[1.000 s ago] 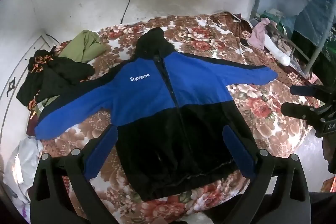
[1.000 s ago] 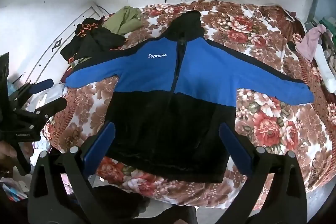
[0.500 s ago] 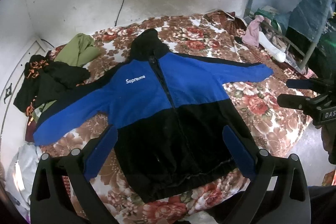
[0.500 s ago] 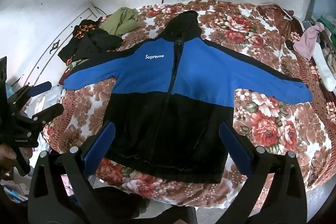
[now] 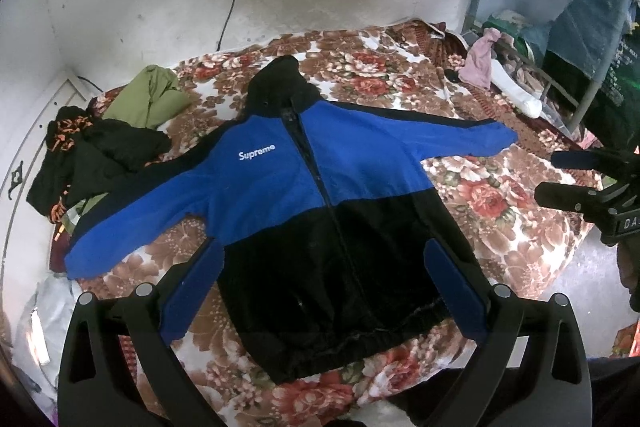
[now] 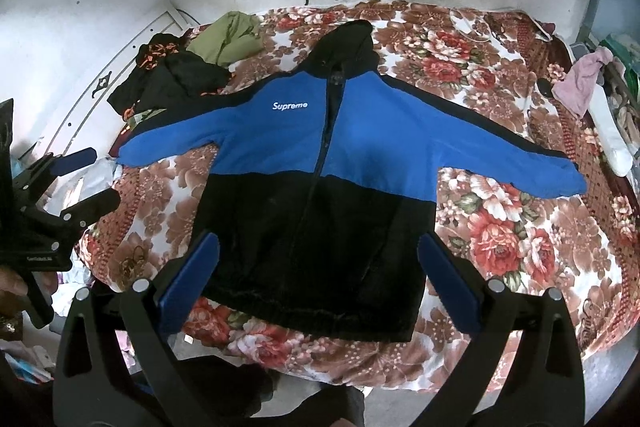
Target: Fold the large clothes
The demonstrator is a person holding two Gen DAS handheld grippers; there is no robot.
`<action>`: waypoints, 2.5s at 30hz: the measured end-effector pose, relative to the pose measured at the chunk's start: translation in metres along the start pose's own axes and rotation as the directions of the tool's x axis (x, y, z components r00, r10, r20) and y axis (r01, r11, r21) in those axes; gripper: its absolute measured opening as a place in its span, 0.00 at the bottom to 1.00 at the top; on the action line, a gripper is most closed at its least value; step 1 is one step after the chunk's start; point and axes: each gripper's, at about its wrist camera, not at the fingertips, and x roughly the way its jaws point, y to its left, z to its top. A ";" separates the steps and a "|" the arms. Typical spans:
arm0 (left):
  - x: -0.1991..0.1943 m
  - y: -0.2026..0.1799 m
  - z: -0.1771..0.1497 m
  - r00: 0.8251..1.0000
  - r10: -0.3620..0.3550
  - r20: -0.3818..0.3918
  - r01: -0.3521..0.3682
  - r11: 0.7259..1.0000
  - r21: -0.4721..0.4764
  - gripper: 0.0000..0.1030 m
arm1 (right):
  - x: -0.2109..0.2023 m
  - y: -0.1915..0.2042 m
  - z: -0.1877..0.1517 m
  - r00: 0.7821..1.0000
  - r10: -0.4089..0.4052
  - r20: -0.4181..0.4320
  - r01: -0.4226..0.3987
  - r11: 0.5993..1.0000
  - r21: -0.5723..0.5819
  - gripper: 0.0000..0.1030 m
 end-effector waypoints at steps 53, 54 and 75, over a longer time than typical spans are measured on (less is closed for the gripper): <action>0.112 0.104 0.112 0.996 -0.030 -0.083 0.019 0.992 -0.128 0.95 | 0.116 -0.036 0.148 0.995 0.061 -0.082 -0.061 0.998 0.004 0.96; 0.120 0.107 0.119 0.996 -0.031 -0.086 0.019 0.991 -0.133 0.95 | 0.127 -0.040 0.158 0.994 0.066 -0.092 -0.067 0.998 -0.008 0.96; 0.391 0.212 0.294 0.992 -0.081 -0.096 0.081 0.997 -0.003 0.95 | 0.381 -0.112 0.349 0.992 -0.047 -0.116 0.050 0.999 0.021 0.96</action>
